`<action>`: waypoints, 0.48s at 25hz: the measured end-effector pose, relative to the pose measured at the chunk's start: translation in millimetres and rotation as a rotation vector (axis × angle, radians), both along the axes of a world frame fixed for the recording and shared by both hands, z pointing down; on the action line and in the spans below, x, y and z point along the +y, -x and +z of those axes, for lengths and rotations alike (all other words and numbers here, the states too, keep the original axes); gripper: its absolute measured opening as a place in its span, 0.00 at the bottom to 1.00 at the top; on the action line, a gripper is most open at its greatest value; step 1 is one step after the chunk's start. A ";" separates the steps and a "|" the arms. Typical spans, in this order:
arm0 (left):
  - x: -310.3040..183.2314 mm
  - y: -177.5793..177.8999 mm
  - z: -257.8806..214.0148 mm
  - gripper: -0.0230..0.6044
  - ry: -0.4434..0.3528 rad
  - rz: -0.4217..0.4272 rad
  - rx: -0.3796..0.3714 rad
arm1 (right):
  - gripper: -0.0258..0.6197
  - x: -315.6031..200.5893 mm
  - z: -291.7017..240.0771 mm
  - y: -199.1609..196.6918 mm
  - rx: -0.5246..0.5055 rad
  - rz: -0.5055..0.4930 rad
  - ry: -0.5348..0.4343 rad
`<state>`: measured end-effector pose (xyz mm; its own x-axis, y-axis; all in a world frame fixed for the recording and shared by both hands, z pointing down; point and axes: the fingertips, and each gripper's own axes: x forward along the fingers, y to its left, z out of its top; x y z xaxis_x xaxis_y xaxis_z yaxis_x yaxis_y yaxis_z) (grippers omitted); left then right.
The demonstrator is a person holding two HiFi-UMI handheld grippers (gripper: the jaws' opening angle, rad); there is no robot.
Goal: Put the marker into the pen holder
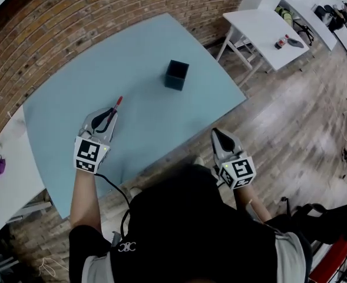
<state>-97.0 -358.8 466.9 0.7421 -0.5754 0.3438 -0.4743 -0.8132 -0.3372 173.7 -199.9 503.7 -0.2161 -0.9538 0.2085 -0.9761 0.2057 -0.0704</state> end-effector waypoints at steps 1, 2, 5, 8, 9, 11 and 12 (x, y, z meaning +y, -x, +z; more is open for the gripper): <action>-1.2 -13.1 2.9 0.11 0.007 -0.011 -0.011 | 0.05 -3.6 1.4 -14.9 -0.011 -0.004 -0.004; -2.0 -25.9 6.2 0.11 0.014 -0.023 -0.025 | 0.05 -6.8 2.9 -28.5 -0.021 -0.011 -0.007; -3.5 -61.4 12.5 0.11 0.019 -0.054 -0.082 | 0.05 -14.6 4.1 -60.8 -0.046 -0.055 0.008; -3.9 -91.7 12.6 0.11 0.022 -0.081 -0.124 | 0.05 -20.0 3.9 -87.3 -0.051 -0.122 0.026; -4.7 -100.2 13.2 0.11 0.024 -0.093 -0.139 | 0.05 -22.0 3.9 -96.9 -0.049 -0.142 0.029; -7.9 -113.8 16.3 0.11 0.032 -0.123 -0.183 | 0.05 -27.2 5.2 -116.9 -0.047 -0.170 0.038; -10.0 -118.8 19.2 0.11 0.039 -0.140 -0.212 | 0.05 -30.2 6.3 -125.9 -0.050 -0.179 0.044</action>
<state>21.8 -368.8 486.1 0.5655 -0.6503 0.5072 -0.5049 -0.7593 -0.4106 299.5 -230.1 509.9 -0.3928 -0.8893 0.2343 -0.9192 0.3717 -0.1302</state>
